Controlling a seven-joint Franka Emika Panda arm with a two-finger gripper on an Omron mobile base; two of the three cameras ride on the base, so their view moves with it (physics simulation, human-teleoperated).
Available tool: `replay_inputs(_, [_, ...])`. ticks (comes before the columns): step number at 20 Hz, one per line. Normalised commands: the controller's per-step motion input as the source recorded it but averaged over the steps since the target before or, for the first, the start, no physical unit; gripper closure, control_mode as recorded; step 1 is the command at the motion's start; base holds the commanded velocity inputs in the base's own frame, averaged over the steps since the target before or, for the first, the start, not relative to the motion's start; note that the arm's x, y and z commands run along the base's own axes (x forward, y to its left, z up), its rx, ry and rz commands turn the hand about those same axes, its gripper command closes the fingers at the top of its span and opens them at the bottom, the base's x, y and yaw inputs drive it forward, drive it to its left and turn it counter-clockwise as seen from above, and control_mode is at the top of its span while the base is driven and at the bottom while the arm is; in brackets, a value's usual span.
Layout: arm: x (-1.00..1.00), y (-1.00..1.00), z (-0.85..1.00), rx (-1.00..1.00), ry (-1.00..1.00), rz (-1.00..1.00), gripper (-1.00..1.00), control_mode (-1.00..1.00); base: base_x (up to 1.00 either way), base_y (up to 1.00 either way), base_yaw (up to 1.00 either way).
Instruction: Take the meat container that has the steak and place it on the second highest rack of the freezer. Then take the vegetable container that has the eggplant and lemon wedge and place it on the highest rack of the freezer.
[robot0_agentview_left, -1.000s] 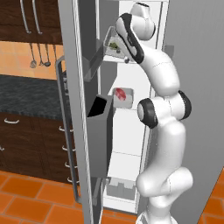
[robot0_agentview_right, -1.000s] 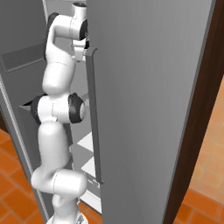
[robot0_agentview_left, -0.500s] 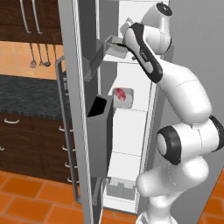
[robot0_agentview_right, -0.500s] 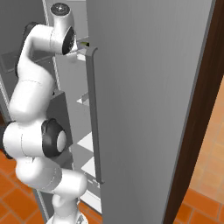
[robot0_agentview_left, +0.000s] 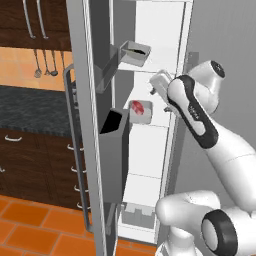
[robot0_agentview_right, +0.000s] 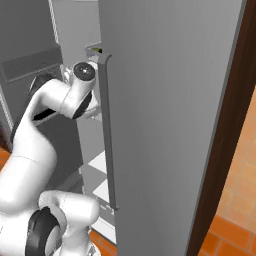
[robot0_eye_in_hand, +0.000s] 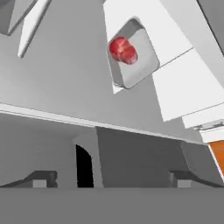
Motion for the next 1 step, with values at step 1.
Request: replay_inputs(1, [-1.00,-0.30,-1.00,-0.29,0.11,0.47,-1.00,-1.00,0.00,0.00,0.00])
